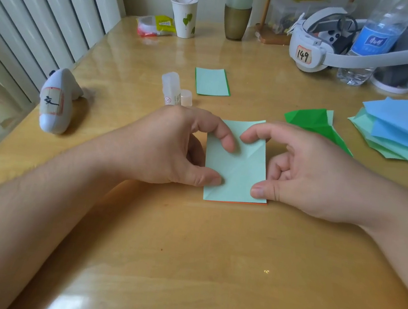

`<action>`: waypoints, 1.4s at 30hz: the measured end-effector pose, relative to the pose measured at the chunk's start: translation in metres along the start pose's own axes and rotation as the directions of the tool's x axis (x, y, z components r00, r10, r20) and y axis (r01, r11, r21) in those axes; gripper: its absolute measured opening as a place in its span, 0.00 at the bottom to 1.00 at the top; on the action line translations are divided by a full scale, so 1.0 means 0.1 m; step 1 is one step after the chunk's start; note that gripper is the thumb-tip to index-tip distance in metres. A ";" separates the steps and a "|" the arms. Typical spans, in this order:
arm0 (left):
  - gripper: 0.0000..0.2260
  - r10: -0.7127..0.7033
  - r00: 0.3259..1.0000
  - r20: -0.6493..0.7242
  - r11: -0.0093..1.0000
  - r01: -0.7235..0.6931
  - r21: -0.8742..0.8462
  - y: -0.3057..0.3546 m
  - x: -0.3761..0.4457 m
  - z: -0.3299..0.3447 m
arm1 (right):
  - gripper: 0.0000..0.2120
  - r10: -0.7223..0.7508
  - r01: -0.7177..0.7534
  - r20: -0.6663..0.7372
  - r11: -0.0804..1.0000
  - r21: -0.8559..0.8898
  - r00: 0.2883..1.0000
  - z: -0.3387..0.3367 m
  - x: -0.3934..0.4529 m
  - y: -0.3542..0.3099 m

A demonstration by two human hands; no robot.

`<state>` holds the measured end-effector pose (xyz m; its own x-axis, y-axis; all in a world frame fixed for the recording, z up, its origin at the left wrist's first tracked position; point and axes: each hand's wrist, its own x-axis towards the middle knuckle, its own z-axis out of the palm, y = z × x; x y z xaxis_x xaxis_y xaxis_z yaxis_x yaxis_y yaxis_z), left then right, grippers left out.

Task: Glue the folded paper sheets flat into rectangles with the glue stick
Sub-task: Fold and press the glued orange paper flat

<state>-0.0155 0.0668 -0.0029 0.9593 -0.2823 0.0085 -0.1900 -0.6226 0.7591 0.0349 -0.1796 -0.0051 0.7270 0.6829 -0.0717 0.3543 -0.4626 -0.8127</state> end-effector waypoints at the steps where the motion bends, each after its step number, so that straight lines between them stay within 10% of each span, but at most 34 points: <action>1: 0.19 -0.001 1.000 -0.001 1.000 0.001 0.000 0.00 0.00 0.00 | 0.31 -0.004 0.004 0.000 1.000 -0.017 1.000 0.00 0.00 -0.01; 42: 0.23 0.142 0.990 -0.024 0.967 -0.134 0.218 -0.02 0.01 0.04 | 0.30 -0.124 0.120 -0.009 0.974 -0.191 0.992 0.03 0.01 0.03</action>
<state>-0.0147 0.0643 -0.0070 0.9272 -0.3506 0.1320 -0.3576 -0.7229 0.5912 0.0344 -0.1783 -0.0091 0.6829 0.7297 0.0352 0.5448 -0.4766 -0.6900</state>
